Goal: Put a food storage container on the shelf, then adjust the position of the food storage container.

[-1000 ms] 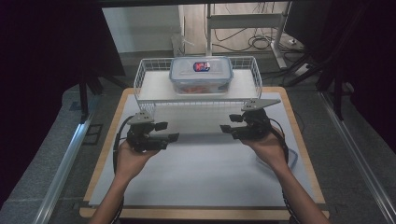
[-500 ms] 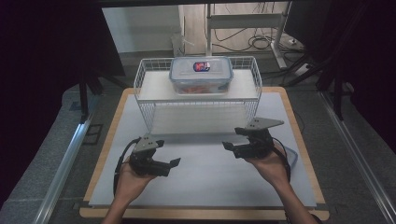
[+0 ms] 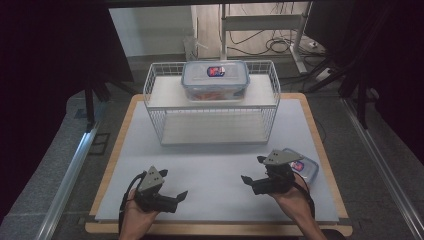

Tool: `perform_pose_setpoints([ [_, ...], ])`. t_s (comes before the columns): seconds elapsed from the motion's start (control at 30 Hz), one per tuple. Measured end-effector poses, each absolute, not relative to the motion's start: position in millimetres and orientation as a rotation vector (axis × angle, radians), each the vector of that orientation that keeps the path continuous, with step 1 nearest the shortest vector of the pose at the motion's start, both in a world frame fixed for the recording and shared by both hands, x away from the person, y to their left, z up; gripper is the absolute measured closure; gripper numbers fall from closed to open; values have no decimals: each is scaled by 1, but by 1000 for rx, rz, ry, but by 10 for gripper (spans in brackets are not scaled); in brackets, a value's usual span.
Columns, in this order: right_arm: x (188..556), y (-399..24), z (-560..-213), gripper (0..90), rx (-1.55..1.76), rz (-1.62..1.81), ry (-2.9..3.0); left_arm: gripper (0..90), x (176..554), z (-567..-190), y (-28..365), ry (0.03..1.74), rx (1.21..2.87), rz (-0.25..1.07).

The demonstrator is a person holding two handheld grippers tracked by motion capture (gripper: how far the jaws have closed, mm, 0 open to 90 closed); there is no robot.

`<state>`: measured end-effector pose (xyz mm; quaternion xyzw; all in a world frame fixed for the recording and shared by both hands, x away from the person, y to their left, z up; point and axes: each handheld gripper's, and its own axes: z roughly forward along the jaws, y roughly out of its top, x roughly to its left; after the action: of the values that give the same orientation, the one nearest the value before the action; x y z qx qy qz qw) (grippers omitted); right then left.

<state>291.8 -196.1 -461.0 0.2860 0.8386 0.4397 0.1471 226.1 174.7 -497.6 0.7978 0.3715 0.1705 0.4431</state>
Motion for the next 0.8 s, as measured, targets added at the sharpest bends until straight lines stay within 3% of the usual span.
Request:
perform_pose_setpoints([
  [0.57, 278, -211, -492, 107, 878, 1193, 2455, 28, 215, -517, 174, 929, 2041, 486],
  [0.8, 281, -210, -494, 9, 946, 1173, 2455, 29, 215, -517, 178, 927, 2004, 458],
])
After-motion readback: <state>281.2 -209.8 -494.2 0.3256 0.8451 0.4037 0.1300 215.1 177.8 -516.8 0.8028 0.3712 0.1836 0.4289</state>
